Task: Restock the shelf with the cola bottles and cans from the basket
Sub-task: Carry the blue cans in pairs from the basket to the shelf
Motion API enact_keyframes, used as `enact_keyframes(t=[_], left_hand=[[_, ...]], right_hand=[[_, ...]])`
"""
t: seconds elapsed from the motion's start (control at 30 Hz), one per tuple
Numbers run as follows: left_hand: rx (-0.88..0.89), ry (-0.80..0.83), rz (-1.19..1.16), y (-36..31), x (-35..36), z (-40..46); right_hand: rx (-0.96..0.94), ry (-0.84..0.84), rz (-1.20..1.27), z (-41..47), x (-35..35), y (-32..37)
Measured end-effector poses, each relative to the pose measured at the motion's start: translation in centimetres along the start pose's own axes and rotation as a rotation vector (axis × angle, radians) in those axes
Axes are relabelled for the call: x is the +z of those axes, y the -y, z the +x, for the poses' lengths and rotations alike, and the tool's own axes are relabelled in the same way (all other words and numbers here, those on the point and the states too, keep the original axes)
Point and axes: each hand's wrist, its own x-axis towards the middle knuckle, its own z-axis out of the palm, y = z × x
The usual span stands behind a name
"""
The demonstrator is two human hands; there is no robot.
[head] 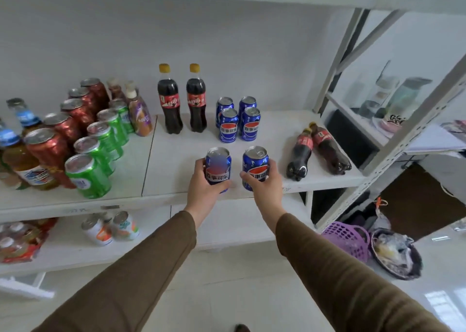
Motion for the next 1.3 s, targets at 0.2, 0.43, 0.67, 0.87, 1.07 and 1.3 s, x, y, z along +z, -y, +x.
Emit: enact_keyframes(t=[0.2, 0.43, 0.67, 0.87, 1.07, 1.3], left_hand=[[-0.039, -0.061, 0.045, 0.5, 5.1, 5.8], [-0.027, -0.086, 0.051, 0.9, 6.9, 10.4], [0.006, -0.107, 0.061, 1.2, 7.5, 12.2], [-0.001, -0.111, 0.071, 1.5, 7.8, 12.7], [-0.023, -0.075, 0.074, 1.5, 7.5, 12.4], [-0.001, -0.17, 0.147, 0.9, 4.7, 7.9]], right_hand=[[0.025, 0.084, 0.001, 7.4, -0.7, -1.6], [0.005, 0.113, 0.081, 12.5, 0.8, -2.1], [-0.013, 0.129, 0.12, 14.8, 2.0, -2.6], [-0.022, 0.118, 0.119, 15.1, 2.3, -2.6], [0.012, 0.098, 0.085, 14.4, 2.0, -1.7], [-0.243, -0.09, -0.156, 9.3, 1.7, 0.2]])
